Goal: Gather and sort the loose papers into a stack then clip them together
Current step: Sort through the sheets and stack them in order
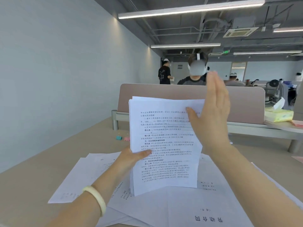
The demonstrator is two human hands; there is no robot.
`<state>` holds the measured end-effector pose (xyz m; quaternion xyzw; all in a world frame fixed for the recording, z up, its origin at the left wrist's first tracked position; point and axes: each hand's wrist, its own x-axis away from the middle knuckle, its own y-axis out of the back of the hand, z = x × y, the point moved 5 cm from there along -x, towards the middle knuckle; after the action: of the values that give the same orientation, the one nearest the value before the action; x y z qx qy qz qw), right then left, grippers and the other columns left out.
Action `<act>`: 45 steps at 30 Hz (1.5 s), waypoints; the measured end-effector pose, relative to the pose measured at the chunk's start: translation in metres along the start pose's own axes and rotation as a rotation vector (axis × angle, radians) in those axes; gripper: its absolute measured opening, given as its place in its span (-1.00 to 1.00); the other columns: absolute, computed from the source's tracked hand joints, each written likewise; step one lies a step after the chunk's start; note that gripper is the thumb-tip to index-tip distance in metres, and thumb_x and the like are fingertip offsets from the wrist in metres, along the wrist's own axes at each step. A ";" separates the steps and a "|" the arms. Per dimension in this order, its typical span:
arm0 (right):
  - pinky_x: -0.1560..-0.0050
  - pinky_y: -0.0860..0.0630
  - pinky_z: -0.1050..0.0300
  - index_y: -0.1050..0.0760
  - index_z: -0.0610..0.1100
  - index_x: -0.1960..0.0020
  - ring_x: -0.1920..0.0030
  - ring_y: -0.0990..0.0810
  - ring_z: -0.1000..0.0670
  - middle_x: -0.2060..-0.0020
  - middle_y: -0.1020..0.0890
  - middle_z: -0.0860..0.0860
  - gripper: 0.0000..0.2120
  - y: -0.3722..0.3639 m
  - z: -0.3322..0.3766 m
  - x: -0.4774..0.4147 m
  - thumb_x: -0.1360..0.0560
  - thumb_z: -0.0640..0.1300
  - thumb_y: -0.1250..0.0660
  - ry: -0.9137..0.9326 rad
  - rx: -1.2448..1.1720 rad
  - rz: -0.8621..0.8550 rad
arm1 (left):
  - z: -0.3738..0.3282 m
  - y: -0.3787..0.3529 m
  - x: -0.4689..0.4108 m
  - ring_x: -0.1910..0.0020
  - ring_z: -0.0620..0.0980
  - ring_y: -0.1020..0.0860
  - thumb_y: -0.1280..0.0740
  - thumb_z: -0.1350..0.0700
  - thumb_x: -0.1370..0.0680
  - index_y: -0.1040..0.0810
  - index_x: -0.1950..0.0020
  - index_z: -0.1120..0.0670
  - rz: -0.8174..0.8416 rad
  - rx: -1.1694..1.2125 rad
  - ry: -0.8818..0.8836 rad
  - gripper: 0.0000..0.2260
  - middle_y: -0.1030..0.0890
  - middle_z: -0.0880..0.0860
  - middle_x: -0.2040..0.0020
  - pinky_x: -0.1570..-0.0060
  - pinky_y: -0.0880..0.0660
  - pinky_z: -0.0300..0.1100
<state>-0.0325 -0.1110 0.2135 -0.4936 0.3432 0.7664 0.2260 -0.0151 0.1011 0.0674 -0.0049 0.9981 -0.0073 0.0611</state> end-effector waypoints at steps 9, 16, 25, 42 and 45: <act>-0.50 0.19 -0.13 -0.02 -0.02 -0.55 -0.54 -0.06 -0.02 -0.54 -0.14 0.05 -0.27 -0.074 0.088 -0.020 -0.51 0.14 -0.27 0.473 0.242 0.734 | 0.002 0.002 -0.005 -0.14 0.02 -0.63 -0.62 -0.02 -0.21 -0.64 -0.15 0.01 -0.015 0.037 -0.021 -0.47 -0.68 0.00 -0.13 -0.28 -0.45 0.07; -0.14 -0.35 0.03 -0.49 -0.06 -0.20 -0.18 -0.52 -0.07 -0.08 -0.60 -0.02 -0.55 -0.022 -0.020 -0.053 -0.44 0.20 -0.34 0.067 0.426 0.728 | 0.009 0.004 -0.014 -0.18 0.03 -0.61 -0.63 -0.21 0.00 -0.64 -0.14 0.01 -0.020 0.027 -0.028 -0.25 -0.67 0.01 -0.15 -0.33 -0.41 0.10; -0.26 -0.42 -0.32 -0.59 -0.08 -0.18 -0.17 -0.63 -0.15 -0.14 -0.67 -0.06 -0.62 -0.073 -0.103 0.067 -0.38 -0.11 -0.49 -0.682 -0.713 0.876 | 0.001 -0.004 -0.013 -0.10 -0.12 -0.60 -0.56 -0.15 -0.25 -0.57 -0.24 0.00 -0.129 -0.014 -0.010 -0.40 -0.66 -0.09 -0.12 -0.30 -0.40 -0.08; -0.24 -0.47 -0.06 -0.46 -0.09 -0.19 -0.25 -0.48 -0.17 -0.16 -0.55 -0.11 -0.57 -0.025 -0.215 0.162 -0.35 -0.07 -0.42 -1.010 -0.036 1.104 | 0.051 -0.093 0.001 -0.36 0.09 -0.35 -0.40 0.12 -0.50 -0.43 -0.28 0.09 0.050 -0.161 0.560 -0.63 -0.40 0.01 -0.26 -0.13 -0.41 -0.01; -0.13 -0.53 -0.07 -0.38 -0.06 -0.23 -0.13 -0.56 -0.16 -0.14 -0.57 -0.07 -0.61 -0.027 -0.196 0.163 -0.46 -0.28 -0.39 -1.166 -0.322 1.103 | 0.051 -0.096 0.005 0.02 -0.01 -0.51 -0.36 0.17 -0.52 -0.48 0.07 0.05 0.019 -0.107 0.599 -0.93 -0.52 -0.02 0.04 0.10 -0.46 -0.07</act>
<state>0.0370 -0.2385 0.0029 0.1974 0.2498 0.9410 -0.1151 -0.0130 0.0044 0.0173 0.0038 0.9707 0.0448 -0.2361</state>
